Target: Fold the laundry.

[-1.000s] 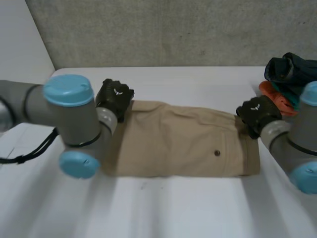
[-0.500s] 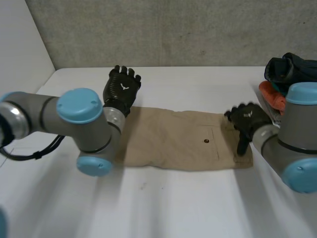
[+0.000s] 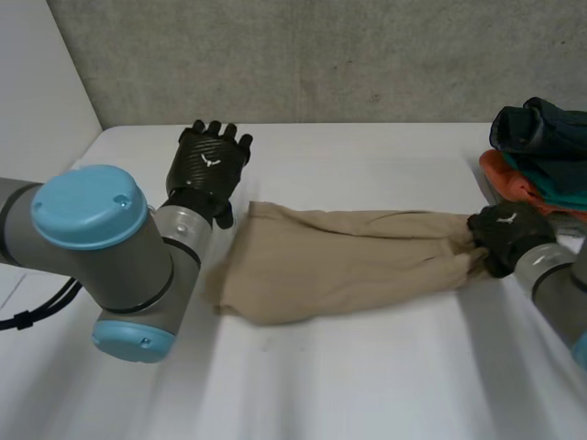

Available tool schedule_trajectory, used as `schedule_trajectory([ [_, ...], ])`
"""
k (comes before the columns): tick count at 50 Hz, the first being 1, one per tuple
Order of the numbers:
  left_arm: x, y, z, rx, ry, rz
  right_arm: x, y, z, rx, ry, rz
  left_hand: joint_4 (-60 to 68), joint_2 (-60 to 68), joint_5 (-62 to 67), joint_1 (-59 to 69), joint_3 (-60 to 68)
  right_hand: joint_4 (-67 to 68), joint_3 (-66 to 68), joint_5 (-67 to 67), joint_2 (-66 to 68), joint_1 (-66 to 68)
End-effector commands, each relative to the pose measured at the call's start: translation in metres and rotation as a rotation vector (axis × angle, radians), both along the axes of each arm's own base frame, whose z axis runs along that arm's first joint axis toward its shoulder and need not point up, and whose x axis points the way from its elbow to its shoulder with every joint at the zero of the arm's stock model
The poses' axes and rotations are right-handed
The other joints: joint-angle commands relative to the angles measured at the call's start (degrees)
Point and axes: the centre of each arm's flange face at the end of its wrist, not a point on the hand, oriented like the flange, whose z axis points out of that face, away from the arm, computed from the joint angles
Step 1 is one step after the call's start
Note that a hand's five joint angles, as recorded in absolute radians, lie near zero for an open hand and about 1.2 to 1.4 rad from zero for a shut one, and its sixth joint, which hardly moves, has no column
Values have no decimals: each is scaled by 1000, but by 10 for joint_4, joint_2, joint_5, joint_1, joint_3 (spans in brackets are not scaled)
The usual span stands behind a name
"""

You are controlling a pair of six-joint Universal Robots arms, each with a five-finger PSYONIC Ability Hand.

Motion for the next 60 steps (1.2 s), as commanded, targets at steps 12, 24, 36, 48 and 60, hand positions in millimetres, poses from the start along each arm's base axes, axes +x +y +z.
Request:
schedule_trajectory([
  [12, 30, 20, 26, -11, 58, 37, 155, 74, 22, -310, 180, 615, -15, -16, -28, -7, -20, 114, 132, 139, 134, 192],
  [24, 44, 21, 32, -14, 80, 66, 220, 133, -28, -351, 218, 1032, -15, -16, -28, -7, -20, -570, -552, -545, -550, -492],
  [36, 32, 7, 68, -104, 179, 46, 168, 97, 59, -35, -467, 644, -15, -16, -28, -7, -20, -586, -568, -561, -566, -508],
  [48, -55, 44, 15, 192, 163, -201, 91, 40, 62, 151, -566, 270, -9, -11, -23, -2, -14, -586, -568, -561, -566, -508],
  [60, -38, 39, -63, 410, -1, 36, 109, 16, -21, 402, -407, 315, -8, -9, -21, 0, -12, -586, -568, -561, -566, -508],
])
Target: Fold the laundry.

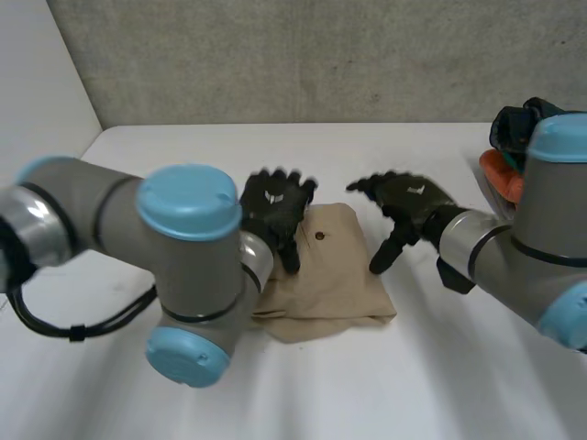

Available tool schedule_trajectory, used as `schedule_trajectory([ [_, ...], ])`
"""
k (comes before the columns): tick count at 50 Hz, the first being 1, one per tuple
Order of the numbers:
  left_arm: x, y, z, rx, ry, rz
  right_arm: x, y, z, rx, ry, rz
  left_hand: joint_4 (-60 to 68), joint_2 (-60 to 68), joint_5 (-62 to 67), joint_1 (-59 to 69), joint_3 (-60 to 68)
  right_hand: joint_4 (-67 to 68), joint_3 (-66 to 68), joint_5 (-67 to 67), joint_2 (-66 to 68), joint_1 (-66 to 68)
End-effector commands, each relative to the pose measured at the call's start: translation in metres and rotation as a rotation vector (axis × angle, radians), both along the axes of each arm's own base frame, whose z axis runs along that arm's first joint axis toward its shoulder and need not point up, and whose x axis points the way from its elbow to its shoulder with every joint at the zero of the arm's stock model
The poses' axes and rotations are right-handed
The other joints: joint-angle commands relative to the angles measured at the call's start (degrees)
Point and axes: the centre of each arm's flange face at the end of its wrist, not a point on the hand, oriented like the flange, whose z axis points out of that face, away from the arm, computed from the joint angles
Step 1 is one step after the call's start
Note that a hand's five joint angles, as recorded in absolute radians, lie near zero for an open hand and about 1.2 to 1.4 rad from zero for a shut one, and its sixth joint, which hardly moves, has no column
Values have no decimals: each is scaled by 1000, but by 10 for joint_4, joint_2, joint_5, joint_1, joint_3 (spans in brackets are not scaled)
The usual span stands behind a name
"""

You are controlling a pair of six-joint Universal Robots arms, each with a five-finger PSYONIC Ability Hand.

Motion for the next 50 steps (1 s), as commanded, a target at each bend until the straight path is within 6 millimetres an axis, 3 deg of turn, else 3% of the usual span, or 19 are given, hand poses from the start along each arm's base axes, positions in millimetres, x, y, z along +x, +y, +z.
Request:
schedule_trajectory([
  [1, 18, -3, -39, 91, -137, 111, 13, -11, -56, 104, 105, 95, -6, -7, -19, 2, -11, -18, -17, -28, -18, -28],
  [4, 25, -7, -48, 118, -175, 123, 12, -14, -73, 105, 157, 98, -3, -4, -16, 5, -7, -18, -17, -28, -18, -28],
  [7, 33, -16, -53, 133, -203, 142, 12, -17, -77, 83, 194, 89, 6, 4, -8, 13, 1, -18, -17, -28, -18, -28],
  [11, 32, -17, -51, 135, -192, 112, 11, -19, -70, 23, 248, 66, 18, 16, 4, 25, 13, -18, -17, -28, -18, -28],
  [14, 25, -14, -41, 125, -159, 53, 16, -12, -48, -44, 242, 61, 18, 16, 4, 25, 13, -18, -17, -28, -18, -28],
  [15, 23, -13, -33, 113, -143, 39, 17, -10, -42, -64, 235, 60, 16, 14, 2, 24, 11, -18, -17, -28, -18, -28],
  [16, 22, -13, -12, 76, -100, 20, 18, -6, -26, -113, 215, 54, 14, 13, 1, 22, 9, -18, -17, -28, -18, -28],
  [20, 21, -11, 38, -20, -4, -31, 14, 8, -1, -195, 184, 33, 9, 8, -4, 17, 4, -18, -17, -28, -18, -28],
  [23, 21, -11, 62, -66, 45, -73, 12, 21, 4, -227, 178, 23, 11, 9, -3, 18, 6, -18, -17, -28, -18, -28],
  [27, 13, -7, 90, -117, 106, -192, 16, 50, -10, -252, 196, 39, 14, 13, 1, 22, 9, -18, -17, -28, -18, -28],
  [28, 8, -3, 97, -122, 121, -257, 20, 64, -22, -258, 200, 58, 14, 13, 1, 22, 9, -18, -17, -28, -18, -28],
  [31, 4, 5, 99, -90, 125, -364, 26, 85, -39, -278, 195, 84, 16, 14, 2, 23, 11, -18, -17, -28, -18, -28],
  [34, 4, 16, 98, -6, 118, -501, 28, 93, -52, -294, 189, 90, 14, 13, 1, 22, 9, -18, -17, -28, -18, -28],
  [35, 4, 18, 99, 5, 117, -519, 30, 97, -65, -293, 192, 98, 14, 13, 1, 22, 9, -18, -17, -28, -18, -28],
  [38, 5, 20, 96, 28, 112, -539, 33, 97, -87, -291, 225, 119, 14, 13, 1, 22, 9, -18, -17, -28, -18, -28],
  [42, 6, 19, 92, 39, 106, -526, 38, 93, -99, -326, 256, 134, 11, 9, -3, 18, 6, -18, -17, -28, -18, -28],
  [50, 6, 18, 91, 47, 107, -521, 53, 69, -99, -424, 192, 98, 13, 11, -1, 20, 8, -14, -13, -24, -14, -24],
])
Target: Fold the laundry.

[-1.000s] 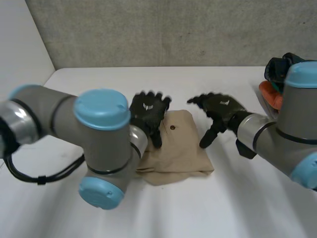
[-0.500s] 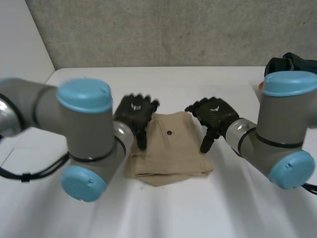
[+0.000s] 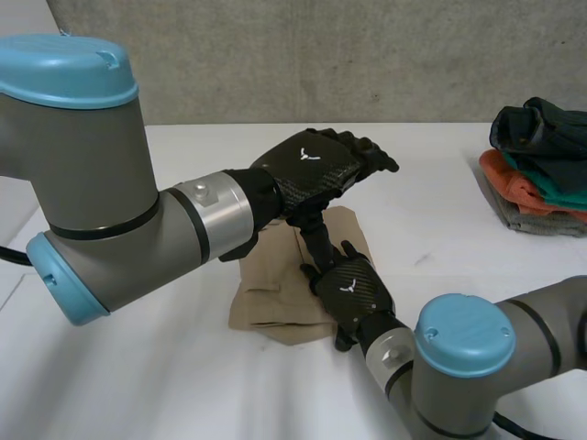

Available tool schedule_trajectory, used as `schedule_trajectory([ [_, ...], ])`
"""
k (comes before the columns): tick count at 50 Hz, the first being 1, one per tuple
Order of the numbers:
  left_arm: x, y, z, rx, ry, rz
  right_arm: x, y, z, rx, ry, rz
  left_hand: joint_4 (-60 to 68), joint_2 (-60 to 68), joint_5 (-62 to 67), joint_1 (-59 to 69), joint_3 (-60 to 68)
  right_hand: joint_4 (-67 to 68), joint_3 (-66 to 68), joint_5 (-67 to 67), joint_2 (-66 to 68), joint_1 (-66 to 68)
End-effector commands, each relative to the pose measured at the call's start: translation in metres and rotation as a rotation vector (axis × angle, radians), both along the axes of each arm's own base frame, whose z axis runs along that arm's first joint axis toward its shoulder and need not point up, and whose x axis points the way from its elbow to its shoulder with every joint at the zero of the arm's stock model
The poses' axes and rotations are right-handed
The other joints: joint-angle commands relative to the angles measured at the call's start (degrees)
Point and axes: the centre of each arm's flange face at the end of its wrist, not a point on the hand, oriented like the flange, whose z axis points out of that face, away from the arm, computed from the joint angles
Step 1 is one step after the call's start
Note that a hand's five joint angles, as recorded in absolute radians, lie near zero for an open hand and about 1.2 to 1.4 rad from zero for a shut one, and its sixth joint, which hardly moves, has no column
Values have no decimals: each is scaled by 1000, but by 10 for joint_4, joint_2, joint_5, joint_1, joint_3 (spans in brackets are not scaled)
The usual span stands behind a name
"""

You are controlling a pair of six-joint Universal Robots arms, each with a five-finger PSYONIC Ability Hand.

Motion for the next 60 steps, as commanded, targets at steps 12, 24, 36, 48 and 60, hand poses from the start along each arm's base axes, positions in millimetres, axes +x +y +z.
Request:
schedule_trajectory([
  [12, 1, 0, -3, 6, -4, 13, 32, -47, 10, -155, -128, -13, 14, 13, 1, 20, 9, 303, 303, 293, 303, 298],
  [24, 3, 1, -6, 15, -12, 15, 40, -60, 12, -166, -134, -24, 16, 14, 2, 21, 11, 682, 683, 673, 682, 678],
  [36, 24, -12, 43, -126, 85, 109, 22, -131, 109, -403, -299, -133, 16, 14, 2, 21, 11, 682, 683, 673, 682, 678],
  [48, 37, -15, 75, -200, 173, 172, -77, -224, 224, -664, -505, -247, 16, 14, 2, 21, 11, 682, 683, 673, 682, 678],
  [60, 39, -14, 56, -145, 137, 173, -264, -309, 216, -641, -482, -340, 14, 13, 1, 20, 9, 682, 683, 673, 682, 678],
])
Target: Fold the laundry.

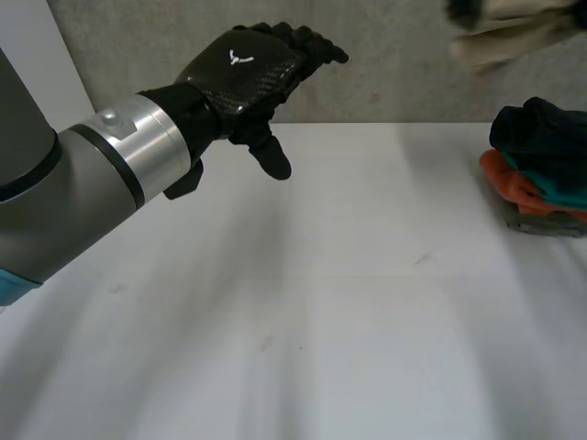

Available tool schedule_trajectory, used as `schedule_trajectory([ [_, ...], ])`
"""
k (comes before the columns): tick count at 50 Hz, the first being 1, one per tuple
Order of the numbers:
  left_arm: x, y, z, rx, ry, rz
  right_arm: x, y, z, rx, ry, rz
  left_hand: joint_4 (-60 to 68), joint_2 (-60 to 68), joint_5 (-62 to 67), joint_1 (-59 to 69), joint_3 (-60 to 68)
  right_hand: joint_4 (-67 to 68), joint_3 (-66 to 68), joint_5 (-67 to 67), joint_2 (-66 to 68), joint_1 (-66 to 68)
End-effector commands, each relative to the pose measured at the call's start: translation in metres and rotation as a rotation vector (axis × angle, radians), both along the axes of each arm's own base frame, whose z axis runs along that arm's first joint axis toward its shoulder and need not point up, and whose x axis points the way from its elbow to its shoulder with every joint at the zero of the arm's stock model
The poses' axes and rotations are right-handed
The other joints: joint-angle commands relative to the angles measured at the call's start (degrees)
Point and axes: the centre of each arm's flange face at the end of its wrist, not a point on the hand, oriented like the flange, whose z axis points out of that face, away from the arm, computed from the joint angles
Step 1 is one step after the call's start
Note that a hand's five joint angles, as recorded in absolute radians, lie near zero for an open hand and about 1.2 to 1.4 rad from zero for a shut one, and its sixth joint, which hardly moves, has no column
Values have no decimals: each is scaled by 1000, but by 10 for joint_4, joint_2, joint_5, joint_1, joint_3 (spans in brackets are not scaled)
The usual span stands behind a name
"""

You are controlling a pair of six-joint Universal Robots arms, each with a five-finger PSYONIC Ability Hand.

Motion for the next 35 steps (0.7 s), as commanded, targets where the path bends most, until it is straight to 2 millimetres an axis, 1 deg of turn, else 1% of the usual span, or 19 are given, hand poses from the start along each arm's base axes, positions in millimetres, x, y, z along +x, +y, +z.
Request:
schedule_trajectory([
  [1, 1, 1, -14, 38, -24, -3, -97, -39, -35, 101, 26, 3, 14, 13, 1, 20, 9, 121, 129, 184, 134, 201],
  [3, 1, 2, -16, 43, -27, -4, -112, -44, -47, 135, 32, 18, 14, 13, 1, 20, 9, 121, 129, 184, 134, 201],
  [4, 1, 2, -17, 46, -29, -4, -130, -49, -64, 178, 28, 21, 14, 13, 1, 20, 9, 121, 129, 184, 134, 201],
  [7, 1, 1, -18, 48, -29, -1, -148, -54, -94, 250, 24, 42, 14, 13, 1, 20, 9, 121, 129, 184, 134, 201],
  [8, 1, 1, -19, 51, -30, -1, -154, -56, -116, 297, 33, 73, 14, 13, 1, 20, 9, 121, 129, 184, 134, 201],
  [10, 1, 0, -20, 55, -32, -1, -155, -57, -137, 340, 45, 108, 14, 13, 1, 20, 9, 121, 129, 184, 134, 201],
  [11, 0, 1, -21, 57, -34, -3, -154, -57, -156, 380, 52, 139, 14, 13, 1, 20, 9, 121, 129, 184, 134, 201],
  [12, -1, 1, -22, 59, -35, -4, -154, -56, -164, 398, 54, 149, 16, 14, 2, 21, 11, 121, 129, 184, 134, 201],
  [16, -2, 2, -23, 60, -38, -9, -162, -52, -180, 434, 45, 145, 16, 14, 2, 21, 11, 121, 129, 184, 134, 201],
  [17, -2, 2, -23, 60, -38, -9, -164, -51, -179, 433, 43, 137, 16, 14, 2, 21, 11, -23, -15, 40, -11, 57],
  [18, -2, 2, -23, 57, -36, -10, -166, -50, -177, 438, 35, 125, 16, 14, 2, 21, 11, -404, -396, -341, -392, -324],
  [19, -2, 2, -23, 56, -37, -10, -167, -49, -172, 433, 33, 116, 16, 14, 2, 21, 11, -554, -547, -492, -542, -474],
  [21, -2, 2, -22, 51, -37, -10, -169, -47, -161, 419, 25, 91, 16, 14, 2, 21, 11, -579, -571, -516, -566, -499],
  [22, -2, 2, -21, 50, -35, -10, -170, -45, -149, 408, 14, 65, 16, 14, 2, 21, 11, -579, -571, -516, -566, -499],
  [25, -2, 3, -18, 44, -30, -12, -171, -39, -130, 409, -9, 28, 16, 14, 2, 21, 11, -579, -571, -516, -566, -499],
  [26, -2, 3, -17, 42, -27, -12, -171, -34, -116, 415, -19, 15, 14, 13, 1, 20, 9, -579, -571, -516, -566, -499],
  [28, -3, 4, -15, 39, -23, -13, -171, -29, -103, 425, -29, 2, 16, 14, 2, 21, 11, -579, -571, -516, -566, -499],
  [29, -3, 4, -15, 38, -23, -15, -174, -22, -92, 445, -45, -16, 14, 13, 1, 20, 9, -579, -571, -516, -566, -499],
  [35, -8, 15, -12, 31, -19, -43, -200, 7, -59, 528, -77, -112, 12, 11, -1, 18, 8, -579, -571, -516, -566, -499],
])
